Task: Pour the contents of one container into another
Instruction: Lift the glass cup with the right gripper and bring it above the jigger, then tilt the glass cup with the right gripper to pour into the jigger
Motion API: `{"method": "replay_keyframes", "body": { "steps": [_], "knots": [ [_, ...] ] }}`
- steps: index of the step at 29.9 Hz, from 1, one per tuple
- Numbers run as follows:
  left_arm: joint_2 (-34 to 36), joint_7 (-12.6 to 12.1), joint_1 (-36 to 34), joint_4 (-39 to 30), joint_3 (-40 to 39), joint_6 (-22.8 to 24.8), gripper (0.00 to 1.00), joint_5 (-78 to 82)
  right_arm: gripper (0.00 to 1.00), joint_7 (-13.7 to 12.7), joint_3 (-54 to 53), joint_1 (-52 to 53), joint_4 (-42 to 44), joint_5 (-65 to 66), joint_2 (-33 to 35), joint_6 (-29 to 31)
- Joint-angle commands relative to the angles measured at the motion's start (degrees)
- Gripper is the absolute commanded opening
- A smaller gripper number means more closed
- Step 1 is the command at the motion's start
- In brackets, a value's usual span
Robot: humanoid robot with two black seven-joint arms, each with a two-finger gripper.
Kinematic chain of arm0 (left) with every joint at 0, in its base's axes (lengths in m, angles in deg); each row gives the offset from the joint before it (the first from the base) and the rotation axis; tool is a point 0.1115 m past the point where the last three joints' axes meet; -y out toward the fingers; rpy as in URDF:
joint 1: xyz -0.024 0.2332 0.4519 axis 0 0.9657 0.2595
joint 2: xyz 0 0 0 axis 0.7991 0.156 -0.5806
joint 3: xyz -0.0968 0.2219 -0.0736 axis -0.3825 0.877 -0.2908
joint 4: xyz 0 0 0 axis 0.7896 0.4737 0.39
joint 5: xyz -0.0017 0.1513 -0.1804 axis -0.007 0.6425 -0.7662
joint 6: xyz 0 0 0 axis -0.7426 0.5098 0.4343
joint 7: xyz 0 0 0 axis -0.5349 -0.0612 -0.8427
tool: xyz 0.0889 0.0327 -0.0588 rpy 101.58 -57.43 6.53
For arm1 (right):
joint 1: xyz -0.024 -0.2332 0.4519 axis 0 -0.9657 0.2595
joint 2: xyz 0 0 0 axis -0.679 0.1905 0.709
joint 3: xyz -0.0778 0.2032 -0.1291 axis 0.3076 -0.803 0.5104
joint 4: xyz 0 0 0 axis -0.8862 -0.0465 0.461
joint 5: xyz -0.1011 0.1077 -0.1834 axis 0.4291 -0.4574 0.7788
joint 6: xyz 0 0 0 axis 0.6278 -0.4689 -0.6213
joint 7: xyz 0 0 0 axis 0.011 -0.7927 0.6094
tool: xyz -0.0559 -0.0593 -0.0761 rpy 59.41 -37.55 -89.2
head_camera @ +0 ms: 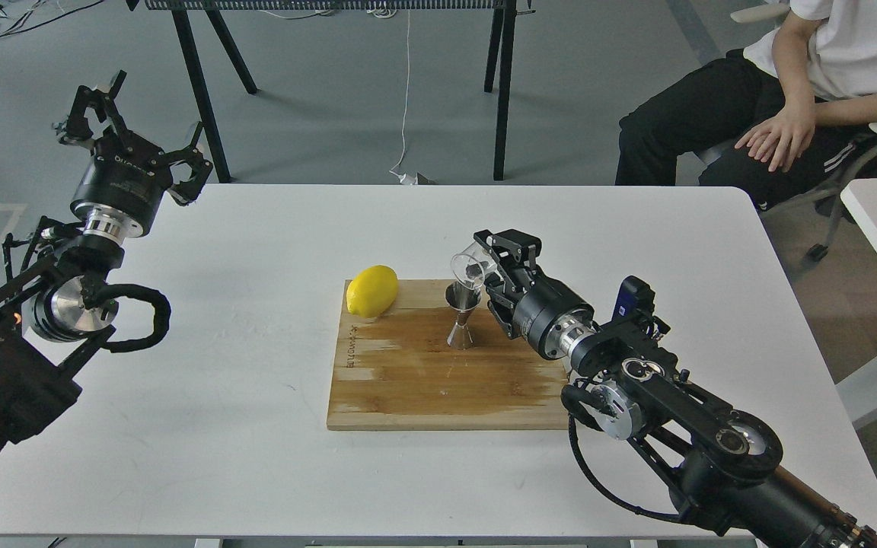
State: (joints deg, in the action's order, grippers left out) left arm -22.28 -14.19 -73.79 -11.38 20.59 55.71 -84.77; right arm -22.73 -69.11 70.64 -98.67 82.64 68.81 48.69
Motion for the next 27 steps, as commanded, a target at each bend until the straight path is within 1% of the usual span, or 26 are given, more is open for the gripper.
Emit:
{"method": "replay_keyframes", "body": {
  "steps": [1, 5, 11, 16, 23, 27],
  "knots": [
    [0.00, 0.00, 0.10, -0.11, -0.22, -0.01, 1.00, -0.04, 0.31, 0.05, 0.02, 0.41, 0.09, 0.08, 0.02, -0.04],
    [-0.09, 0.00, 0.01, -0.11, -0.22, -0.01, 1.00, -0.04, 0.31, 0.22, 0.19, 0.86, 0.26, 0.61, 0.02, -0.04],
    [0.00, 0.00, 0.01, -0.02, -0.13, -0.01, 1.00, 0.05, 0.31, 1.36, 1.42, 0.86, 1.58, 5.70, 0.10, -0.21],
    [-0.09, 0.00, 0.10, -0.02, -0.13, -0.01, 1.00, 0.05, 0.31, 1.54, 3.18, 0.86, 1.49, 6.41, 0.11, -2.41],
    [-0.09, 0.00, 0.10, -0.02, -0.13, -0.01, 1.00, 0.05, 0.31, 3.65, 4.32, 0.86, 3.42, 13.70, 0.02, -3.29],
    [-0.09, 0.00, 0.10, -0.02, -0.13, -0.01, 1.00, 0.05, 0.31, 4.26, 5.03, 0.86, 3.51, 13.88, -0.07, -4.17]
  ]
}}
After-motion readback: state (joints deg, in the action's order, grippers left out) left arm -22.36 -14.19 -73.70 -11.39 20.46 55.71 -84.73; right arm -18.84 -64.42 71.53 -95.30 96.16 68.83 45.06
